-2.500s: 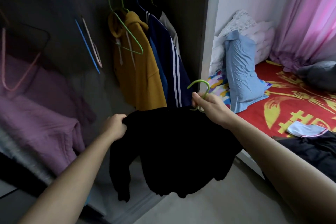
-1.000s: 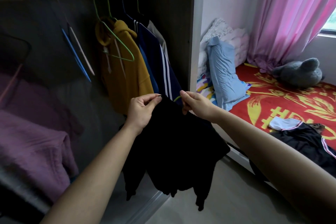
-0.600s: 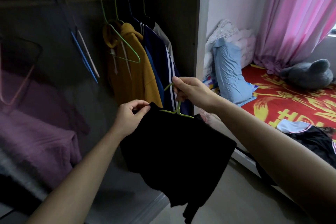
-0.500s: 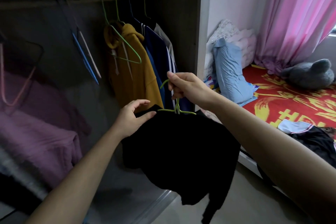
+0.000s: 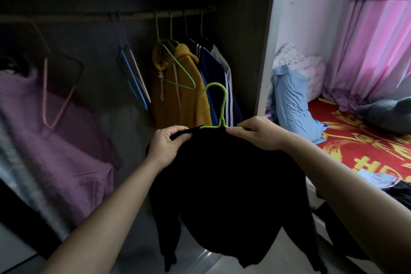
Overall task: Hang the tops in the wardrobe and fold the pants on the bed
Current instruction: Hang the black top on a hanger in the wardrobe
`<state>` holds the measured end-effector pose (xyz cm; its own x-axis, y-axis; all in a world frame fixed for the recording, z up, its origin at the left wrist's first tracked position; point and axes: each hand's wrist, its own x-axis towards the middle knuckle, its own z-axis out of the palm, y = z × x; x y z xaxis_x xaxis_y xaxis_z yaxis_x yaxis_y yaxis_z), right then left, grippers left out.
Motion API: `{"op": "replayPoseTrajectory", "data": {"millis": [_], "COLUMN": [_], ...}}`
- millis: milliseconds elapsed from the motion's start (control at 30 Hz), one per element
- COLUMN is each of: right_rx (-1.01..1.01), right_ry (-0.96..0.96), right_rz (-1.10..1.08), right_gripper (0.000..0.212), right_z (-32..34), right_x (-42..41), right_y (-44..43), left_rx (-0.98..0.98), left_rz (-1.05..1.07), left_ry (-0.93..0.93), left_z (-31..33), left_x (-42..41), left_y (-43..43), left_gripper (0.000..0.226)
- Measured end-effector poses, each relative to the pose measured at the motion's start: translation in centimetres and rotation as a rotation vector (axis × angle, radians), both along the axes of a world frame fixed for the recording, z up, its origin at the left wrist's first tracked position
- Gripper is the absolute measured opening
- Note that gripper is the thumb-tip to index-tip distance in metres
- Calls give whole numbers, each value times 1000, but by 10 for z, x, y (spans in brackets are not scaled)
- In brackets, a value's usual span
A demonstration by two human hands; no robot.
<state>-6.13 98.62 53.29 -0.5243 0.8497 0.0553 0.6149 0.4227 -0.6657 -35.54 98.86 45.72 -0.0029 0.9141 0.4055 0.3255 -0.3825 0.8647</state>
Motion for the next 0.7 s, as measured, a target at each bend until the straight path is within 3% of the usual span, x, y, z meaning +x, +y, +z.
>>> {"op": "replayPoseTrajectory", "data": {"millis": [233,433,500,600,700], "right_rx": [58,32,-140,-630,-817], "right_ry": [-37,-30,121,453,587], "right_rz": [-59,-202,-272,-288,-128], "right_gripper": [35,37,33,19,29], "right_z": [9,23,32,45,48], "right_x": [-30,-55,-59,-61,-66], "right_y": [0,14,26,49,75], "left_rx": [49,193,232,280,300], "left_rz": [-7,166,257,397,517], "left_ry": [427,666,695,756,803], "left_z": [20,35,47,65,82], "left_x": [-34,-57,-63,-72,-84], "left_y": [11,35,45,62,84], "left_gripper": [9,38,39,40,40]}}
